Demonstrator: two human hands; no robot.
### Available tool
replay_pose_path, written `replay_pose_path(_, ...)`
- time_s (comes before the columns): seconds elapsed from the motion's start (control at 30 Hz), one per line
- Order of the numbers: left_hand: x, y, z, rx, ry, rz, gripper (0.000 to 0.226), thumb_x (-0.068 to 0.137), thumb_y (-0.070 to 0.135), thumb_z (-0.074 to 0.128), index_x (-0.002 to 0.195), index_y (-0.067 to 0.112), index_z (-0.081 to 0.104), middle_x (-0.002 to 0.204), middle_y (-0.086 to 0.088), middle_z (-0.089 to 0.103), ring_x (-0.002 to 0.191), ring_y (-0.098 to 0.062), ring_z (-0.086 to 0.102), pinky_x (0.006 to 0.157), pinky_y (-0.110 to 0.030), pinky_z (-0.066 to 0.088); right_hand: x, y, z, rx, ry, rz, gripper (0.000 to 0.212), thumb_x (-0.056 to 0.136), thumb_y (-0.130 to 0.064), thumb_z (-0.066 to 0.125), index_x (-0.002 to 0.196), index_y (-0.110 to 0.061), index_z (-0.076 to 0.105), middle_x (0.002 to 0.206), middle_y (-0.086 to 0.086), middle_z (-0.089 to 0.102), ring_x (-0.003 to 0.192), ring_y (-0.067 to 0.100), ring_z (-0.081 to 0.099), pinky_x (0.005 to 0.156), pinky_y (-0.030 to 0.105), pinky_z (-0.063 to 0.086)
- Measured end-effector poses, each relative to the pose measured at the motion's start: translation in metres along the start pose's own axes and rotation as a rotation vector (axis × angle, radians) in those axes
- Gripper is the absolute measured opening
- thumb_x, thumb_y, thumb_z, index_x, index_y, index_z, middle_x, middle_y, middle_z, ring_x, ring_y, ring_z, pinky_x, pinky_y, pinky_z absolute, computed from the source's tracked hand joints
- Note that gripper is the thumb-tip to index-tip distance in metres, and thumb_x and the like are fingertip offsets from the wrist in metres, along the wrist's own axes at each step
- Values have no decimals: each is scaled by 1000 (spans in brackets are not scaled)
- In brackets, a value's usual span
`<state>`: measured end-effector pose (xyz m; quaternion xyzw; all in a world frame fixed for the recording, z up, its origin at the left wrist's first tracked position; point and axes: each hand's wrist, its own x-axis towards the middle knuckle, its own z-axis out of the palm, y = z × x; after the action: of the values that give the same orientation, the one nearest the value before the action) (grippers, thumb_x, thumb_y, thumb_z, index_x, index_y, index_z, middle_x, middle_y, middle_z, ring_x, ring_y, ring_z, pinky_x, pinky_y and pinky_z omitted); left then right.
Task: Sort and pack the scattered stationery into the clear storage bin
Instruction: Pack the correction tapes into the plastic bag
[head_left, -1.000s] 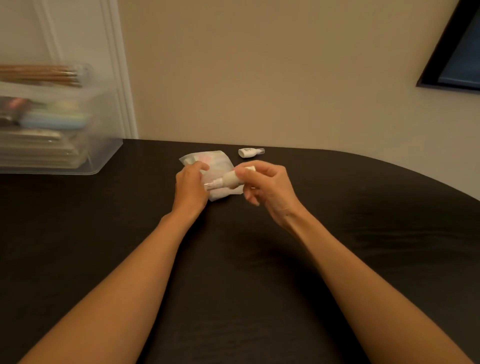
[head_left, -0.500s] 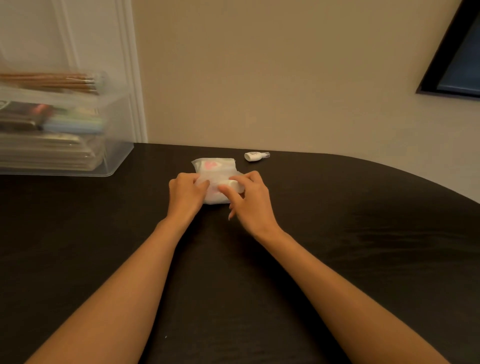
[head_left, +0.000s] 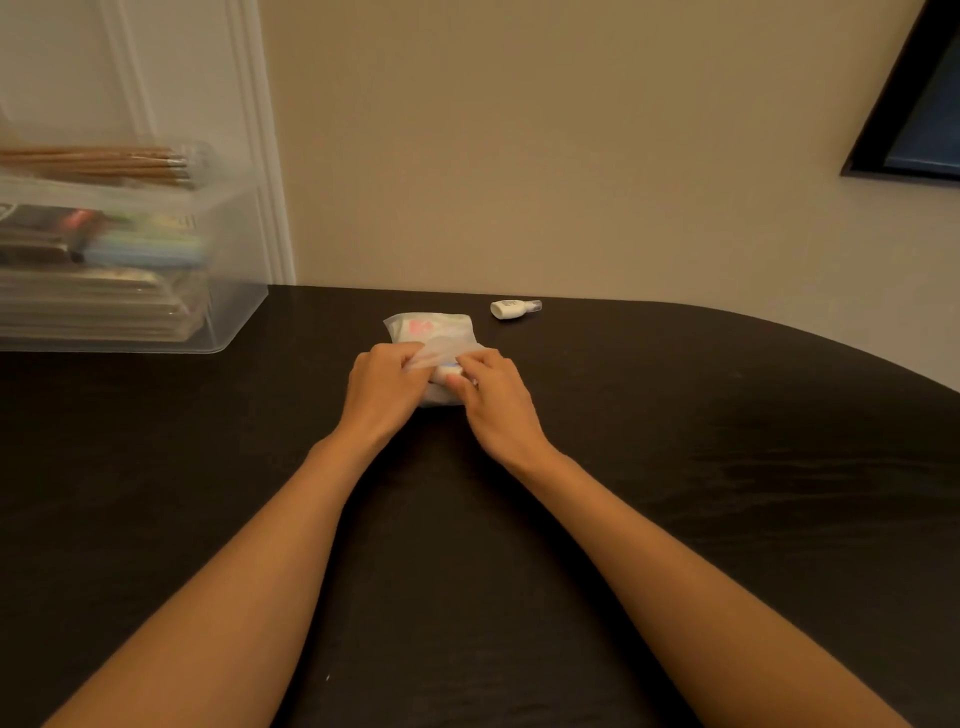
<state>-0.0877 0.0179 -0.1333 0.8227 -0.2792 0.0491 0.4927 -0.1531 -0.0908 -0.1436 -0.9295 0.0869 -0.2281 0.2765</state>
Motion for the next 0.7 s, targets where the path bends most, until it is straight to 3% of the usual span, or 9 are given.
replay_pose_path(0.07, 0, 1, 1, -36, -18, -4, 18, 90, 19, 56, 84, 10, 69, 77, -4, 61, 74, -15, 55, 57, -20, 39, 0, 6, -6, 170, 18, 47, 30, 94, -16, 49, 122, -10, 57, 126, 3, 49, 113, 15, 45, 94, 30, 40)
replay_pose_path(0.2, -1, 2, 3, -53, -42, -19, 15, 87, 24, 63, 97, 15, 68, 89, -1, 63, 84, -14, 57, 64, -20, 43, 2, 13, -15, 443, 305, 225, 48, 79, -3, 61, 123, -15, 43, 111, 0, 42, 101, 14, 48, 88, 28, 46)
replay_pose_path(0.27, 0, 1, 4, -53, -67, -24, 17, 84, 30, 66, 95, 18, 66, 89, 1, 62, 84, -14, 57, 61, -19, 42, 6, 17, -17, 477, 209, 313, 49, 84, -12, 63, 128, -17, 43, 118, 1, 39, 102, 11, 47, 82, 20, 44)
replay_pose_path(0.37, 1, 0, 5, 19, -86, -26, 44, 77, 40, 71, 113, 17, 62, 104, 3, 60, 96, -15, 57, 71, -22, 46, 7, 18, -17, 510, 110, 333, 4, 90, -15, 58, 91, -15, 62, 118, 6, 53, 95, 9, 52, 73, 17, 41)
replay_pose_path(0.43, 2, 0, 6, 61, -63, -27, 51, 76, 41, 72, 119, 17, 59, 110, 1, 59, 101, -16, 56, 78, -28, 49, 5, 16, -21, 648, 161, 343, 14, 88, -8, 56, 76, -13, 61, 99, 6, 63, 90, 13, 57, 79, 25, 44)
replay_pose_path(0.53, 5, 2, 7, 94, -21, -60, 45, 79, 36, 70, 120, 20, 57, 109, -1, 54, 97, -16, 51, 74, -29, 44, -1, 15, -32, 902, 76, 305, 25, 88, -1, 47, 66, -11, 54, 77, 4, 63, 87, 15, 60, 93, 35, 45)
replay_pose_path(0.63, 5, 6, 9, 185, 4, -86, 34, 83, 27, 66, 112, 20, 50, 102, -1, 48, 91, -19, 48, 75, -34, 47, -6, 14, -36, 903, -86, 258, 32, 85, 1, 43, 57, -14, 45, 62, -2, 58, 76, 13, 58, 92, 35, 42)
replay_pose_path(0.7, 5, 6, 12, 283, 42, -63, 18, 88, 20, 57, 102, 17, 46, 102, -3, 49, 90, -20, 48, 73, -35, 47, -5, 11, -34, 831, -145, 239, 32, 81, 2, 44, 54, -14, 44, 62, -1, 52, 71, 13, 52, 83, 33, 41)
